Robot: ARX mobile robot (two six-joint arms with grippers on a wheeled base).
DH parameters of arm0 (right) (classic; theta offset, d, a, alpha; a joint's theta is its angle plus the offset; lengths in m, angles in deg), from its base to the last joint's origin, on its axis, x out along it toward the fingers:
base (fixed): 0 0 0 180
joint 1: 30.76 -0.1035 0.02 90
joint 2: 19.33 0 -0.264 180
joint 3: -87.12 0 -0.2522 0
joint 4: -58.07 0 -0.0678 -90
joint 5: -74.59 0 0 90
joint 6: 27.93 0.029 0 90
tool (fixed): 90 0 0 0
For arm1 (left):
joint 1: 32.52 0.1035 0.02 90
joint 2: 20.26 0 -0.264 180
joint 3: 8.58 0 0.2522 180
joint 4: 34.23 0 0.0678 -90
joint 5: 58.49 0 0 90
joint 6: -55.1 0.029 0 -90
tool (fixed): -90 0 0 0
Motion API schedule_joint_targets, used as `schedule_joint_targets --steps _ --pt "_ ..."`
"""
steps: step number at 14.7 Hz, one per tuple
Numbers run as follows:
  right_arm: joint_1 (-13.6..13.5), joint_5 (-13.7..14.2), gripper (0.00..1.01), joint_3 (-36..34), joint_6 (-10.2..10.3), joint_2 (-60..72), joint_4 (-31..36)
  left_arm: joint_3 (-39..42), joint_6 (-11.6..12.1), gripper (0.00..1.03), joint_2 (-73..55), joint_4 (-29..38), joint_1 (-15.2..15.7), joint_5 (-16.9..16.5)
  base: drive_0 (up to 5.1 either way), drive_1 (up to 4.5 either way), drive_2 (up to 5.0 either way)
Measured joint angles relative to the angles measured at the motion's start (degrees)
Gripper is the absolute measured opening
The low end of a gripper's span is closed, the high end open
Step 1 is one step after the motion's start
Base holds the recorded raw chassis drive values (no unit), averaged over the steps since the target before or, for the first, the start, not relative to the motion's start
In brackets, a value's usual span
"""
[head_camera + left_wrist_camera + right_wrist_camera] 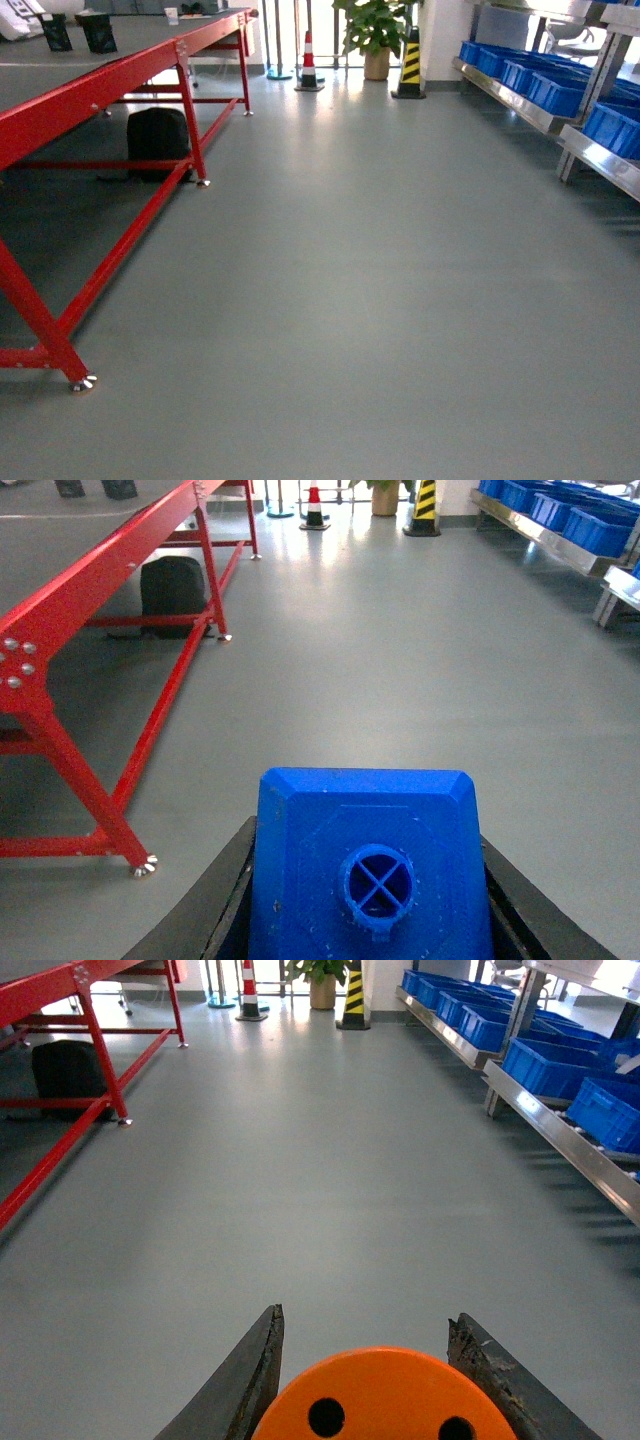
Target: Sort blue parts and orange caps into right shelf containers
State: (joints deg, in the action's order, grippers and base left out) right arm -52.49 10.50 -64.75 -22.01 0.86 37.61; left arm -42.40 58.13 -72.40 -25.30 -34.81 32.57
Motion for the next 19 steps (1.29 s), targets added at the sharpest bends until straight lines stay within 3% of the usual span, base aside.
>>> schedule_joint_targets --steps 4,19 --pt "0.0 0.2 0.43 0.0 0.0 0.0 0.0 0.0 0.0 0.44 0.0 -0.1 -0.2 -0.2 0.0 0.0 0.0" --pt "0.0 0.0 0.43 0.0 0.0 0.0 0.2 0.0 0.0 0.44 0.1 0.0 -0.1 0.0 0.0 4.36 -4.3"
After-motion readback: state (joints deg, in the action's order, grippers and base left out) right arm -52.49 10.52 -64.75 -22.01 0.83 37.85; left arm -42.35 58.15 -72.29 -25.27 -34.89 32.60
